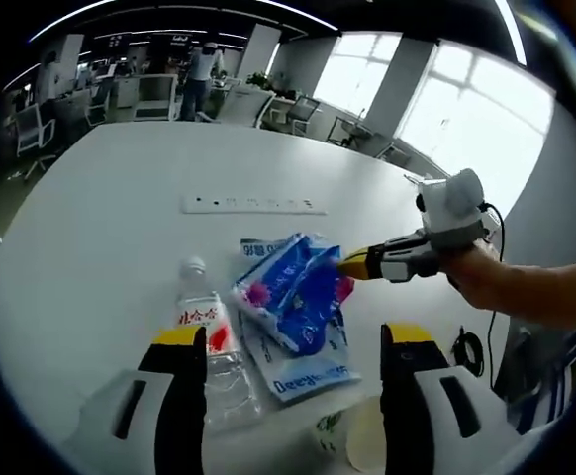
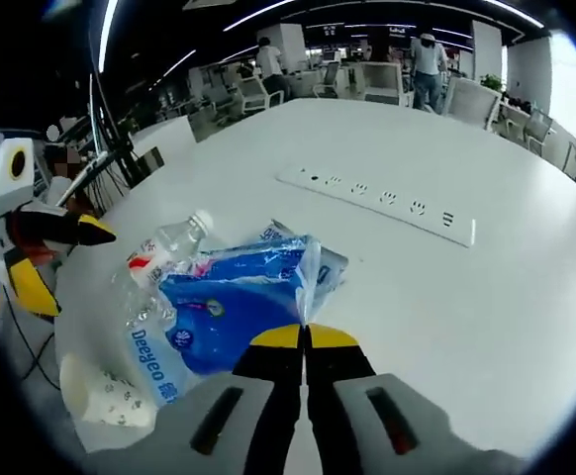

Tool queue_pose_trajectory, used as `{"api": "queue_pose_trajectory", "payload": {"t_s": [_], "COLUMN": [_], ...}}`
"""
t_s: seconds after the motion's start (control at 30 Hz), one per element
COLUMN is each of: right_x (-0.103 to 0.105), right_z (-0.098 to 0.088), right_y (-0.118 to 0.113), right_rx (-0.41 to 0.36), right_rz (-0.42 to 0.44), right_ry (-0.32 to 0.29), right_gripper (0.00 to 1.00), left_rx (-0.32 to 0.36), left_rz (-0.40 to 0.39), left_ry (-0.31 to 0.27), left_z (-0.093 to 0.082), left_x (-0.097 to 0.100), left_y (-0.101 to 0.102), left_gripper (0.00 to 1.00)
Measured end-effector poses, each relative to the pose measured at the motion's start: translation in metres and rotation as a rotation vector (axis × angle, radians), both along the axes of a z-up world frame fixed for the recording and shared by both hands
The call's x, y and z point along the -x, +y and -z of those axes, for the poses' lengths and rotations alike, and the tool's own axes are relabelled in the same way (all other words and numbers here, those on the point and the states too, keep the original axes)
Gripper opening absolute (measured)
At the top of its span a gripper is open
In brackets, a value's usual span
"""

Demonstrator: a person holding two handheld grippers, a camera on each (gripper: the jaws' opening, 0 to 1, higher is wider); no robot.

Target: Arrange the tabletop items into an orderly group along one side of the table until the central work area is clear of visible clutter.

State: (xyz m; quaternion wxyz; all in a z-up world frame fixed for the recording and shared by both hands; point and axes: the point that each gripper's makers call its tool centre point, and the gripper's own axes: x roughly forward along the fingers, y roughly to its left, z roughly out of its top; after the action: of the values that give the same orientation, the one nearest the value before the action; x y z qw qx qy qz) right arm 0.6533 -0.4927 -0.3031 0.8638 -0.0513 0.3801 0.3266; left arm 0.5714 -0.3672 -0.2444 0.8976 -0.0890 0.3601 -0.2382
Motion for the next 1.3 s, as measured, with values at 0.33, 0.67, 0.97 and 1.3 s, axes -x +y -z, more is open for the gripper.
{"api": "queue_pose_trajectory", "payload": {"t_s": [0.33,0.67,0.97,1.3], "right_x": [0.010,0.020,0.028,0.046], "right_z": [-0.027,-0.054,-0.067,-0.076], "right_y": [-0.008,-0.019,-0.042,-0.089], "right_rx": [-0.064,-0.124,-0.155,-0.155], "right_rz": [0.047,0.095,0.136,0.196], "right_ry": [-0.022,-0.047,-0.062,-0.073], "right_gripper": [0.00,0.00,0.00,0.00], "left_rx": [-0.011,0.002,-0.016,-0.016], "left_rz": [0.014,0.016,0.029,0.086], "left_ry": [0.043,0.081,0.041,0.028], "left_z": [0.013,0.024,0.018,0.004], "left_x": [-0.007,-0.016,-0.024,-0.015], "left_y": [-0.018,-0.040,-0.057,-0.099], "left_gripper": [0.59,0.46,0.12,0.00]}}
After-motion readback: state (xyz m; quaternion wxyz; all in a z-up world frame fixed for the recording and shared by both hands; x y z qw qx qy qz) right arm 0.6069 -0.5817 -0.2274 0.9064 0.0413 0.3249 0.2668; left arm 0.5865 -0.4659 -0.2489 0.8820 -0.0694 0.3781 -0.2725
